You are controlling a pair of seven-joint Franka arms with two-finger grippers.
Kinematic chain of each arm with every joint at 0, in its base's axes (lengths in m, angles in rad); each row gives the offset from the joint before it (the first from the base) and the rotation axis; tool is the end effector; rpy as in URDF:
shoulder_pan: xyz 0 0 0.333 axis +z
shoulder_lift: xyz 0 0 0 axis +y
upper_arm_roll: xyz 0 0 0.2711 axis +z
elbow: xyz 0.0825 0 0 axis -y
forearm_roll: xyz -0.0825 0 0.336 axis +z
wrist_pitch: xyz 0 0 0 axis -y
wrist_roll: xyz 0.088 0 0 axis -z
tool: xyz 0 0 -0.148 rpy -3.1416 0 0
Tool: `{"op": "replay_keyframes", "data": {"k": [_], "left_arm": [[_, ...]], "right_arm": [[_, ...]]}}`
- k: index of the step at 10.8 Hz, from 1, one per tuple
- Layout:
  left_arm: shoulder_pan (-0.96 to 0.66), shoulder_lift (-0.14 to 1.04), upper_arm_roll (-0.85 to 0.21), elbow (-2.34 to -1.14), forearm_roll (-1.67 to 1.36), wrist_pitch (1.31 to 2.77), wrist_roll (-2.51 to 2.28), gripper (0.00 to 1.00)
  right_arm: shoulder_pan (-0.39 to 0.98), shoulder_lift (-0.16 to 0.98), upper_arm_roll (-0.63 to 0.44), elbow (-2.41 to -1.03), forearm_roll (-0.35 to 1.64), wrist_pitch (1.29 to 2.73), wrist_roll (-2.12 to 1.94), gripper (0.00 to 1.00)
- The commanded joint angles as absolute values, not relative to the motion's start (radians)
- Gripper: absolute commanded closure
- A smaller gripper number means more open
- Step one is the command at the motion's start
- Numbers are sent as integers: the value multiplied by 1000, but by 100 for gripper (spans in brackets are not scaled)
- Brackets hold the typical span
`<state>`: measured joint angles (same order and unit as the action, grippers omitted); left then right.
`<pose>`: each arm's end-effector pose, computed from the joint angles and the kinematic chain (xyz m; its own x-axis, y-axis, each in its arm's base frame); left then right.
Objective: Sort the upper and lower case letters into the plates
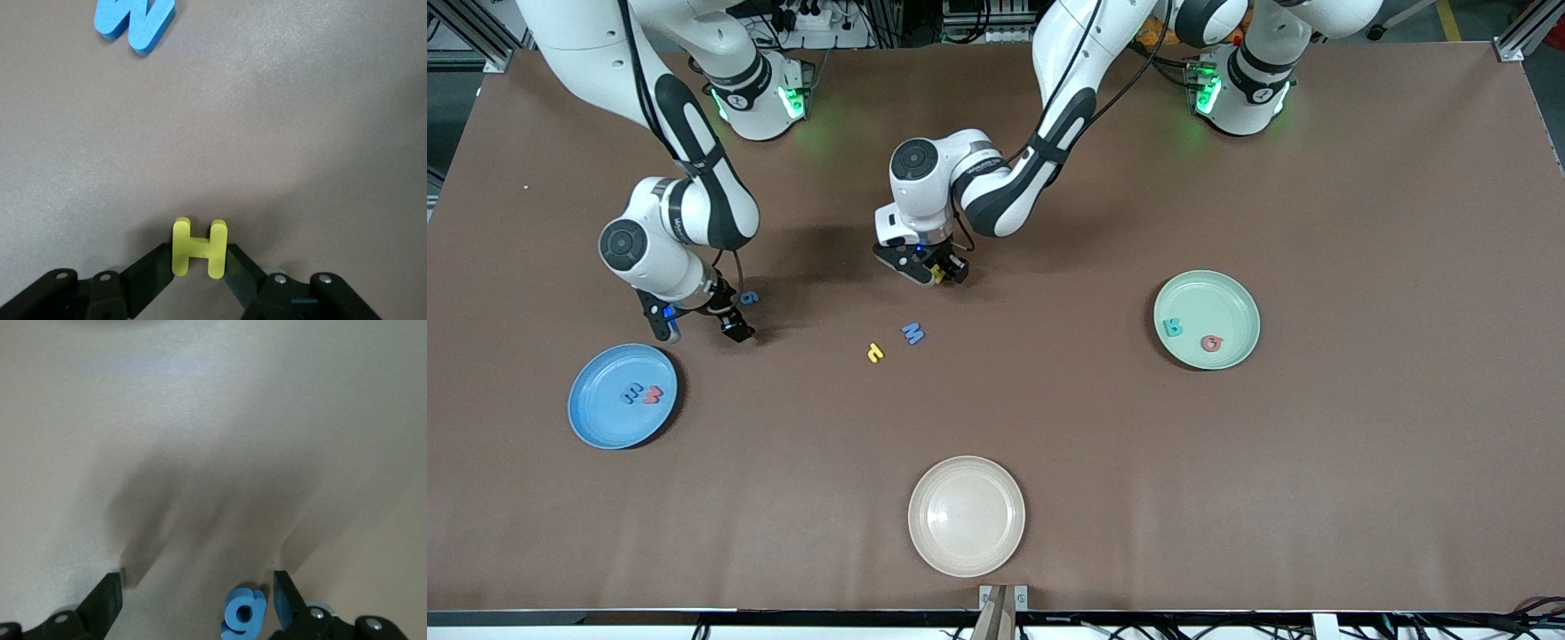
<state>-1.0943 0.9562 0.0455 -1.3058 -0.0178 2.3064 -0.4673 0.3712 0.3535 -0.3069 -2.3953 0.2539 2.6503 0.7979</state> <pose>0.3312 -0.5883 0.1278 0.8299 -0.5556 0.0509 -0.5563 -0.8310 -0.0006 0.4524 0.0141 0.1321 0.5813 -0.8123 -0.0478 -0.8107 -0.5832 0.0521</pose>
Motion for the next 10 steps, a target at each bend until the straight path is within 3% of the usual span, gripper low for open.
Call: {"op": "replay_keyframes", "data": {"k": [1, 5, 10], "left_arm": [[-1085, 942, 49, -1318, -6, 2243, -474, 87], [-1048, 881, 57, -1318, -28, 2169, -420, 87], [-892, 796, 77, -1322, -26, 1958, -248, 86]], "right_arm": [[332, 319, -311, -2401, 259, 2599, 533, 0], [259, 252, -310, -2399, 261, 2478, 181, 0], [402, 235, -307, -2425, 261, 2500, 155, 0]]}}
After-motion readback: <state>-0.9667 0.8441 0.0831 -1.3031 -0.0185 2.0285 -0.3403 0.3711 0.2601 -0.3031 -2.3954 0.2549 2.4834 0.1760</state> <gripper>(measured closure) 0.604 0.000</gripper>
